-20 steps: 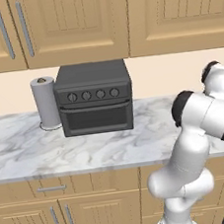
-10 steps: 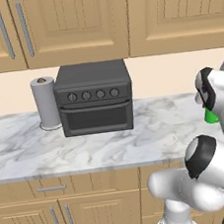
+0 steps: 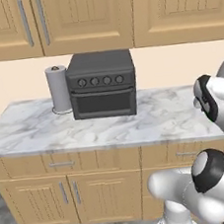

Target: Clear the mugs and bowl far away from the sink.

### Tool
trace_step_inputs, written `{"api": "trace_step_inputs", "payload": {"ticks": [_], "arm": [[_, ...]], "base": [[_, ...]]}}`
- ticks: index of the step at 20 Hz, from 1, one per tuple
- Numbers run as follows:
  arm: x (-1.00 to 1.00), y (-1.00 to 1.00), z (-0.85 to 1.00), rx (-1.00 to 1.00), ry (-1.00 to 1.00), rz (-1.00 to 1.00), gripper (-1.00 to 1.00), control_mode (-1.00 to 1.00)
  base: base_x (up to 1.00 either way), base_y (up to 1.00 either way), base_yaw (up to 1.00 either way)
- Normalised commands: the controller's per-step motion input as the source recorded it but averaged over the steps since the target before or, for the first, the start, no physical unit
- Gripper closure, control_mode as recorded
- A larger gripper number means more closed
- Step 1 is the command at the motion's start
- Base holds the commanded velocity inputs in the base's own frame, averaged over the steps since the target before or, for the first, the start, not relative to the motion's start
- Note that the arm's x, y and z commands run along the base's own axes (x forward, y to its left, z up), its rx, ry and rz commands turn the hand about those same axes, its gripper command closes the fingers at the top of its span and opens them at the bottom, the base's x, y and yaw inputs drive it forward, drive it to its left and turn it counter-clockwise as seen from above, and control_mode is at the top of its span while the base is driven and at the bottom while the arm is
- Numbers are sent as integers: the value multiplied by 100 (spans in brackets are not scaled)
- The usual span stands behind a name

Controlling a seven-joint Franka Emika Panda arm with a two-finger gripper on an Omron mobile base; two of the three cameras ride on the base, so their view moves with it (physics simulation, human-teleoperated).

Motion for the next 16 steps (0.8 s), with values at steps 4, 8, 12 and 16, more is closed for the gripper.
{"api": "trace_step_inputs", "payload": {"ticks": [4, 8, 12, 16], "arm": [[0, 0, 0, 0, 0, 0, -100, 100], [0, 0, 0, 0, 0, 0, -100, 100], [0, 0, 0, 0, 0, 0, -100, 100], [0, 0, 0, 0, 0, 0, -100, 100]], "base": [[-83, 23, 66], [-54, 15, 87], [-30, -4, 87], [-13, -17, 84]]}}
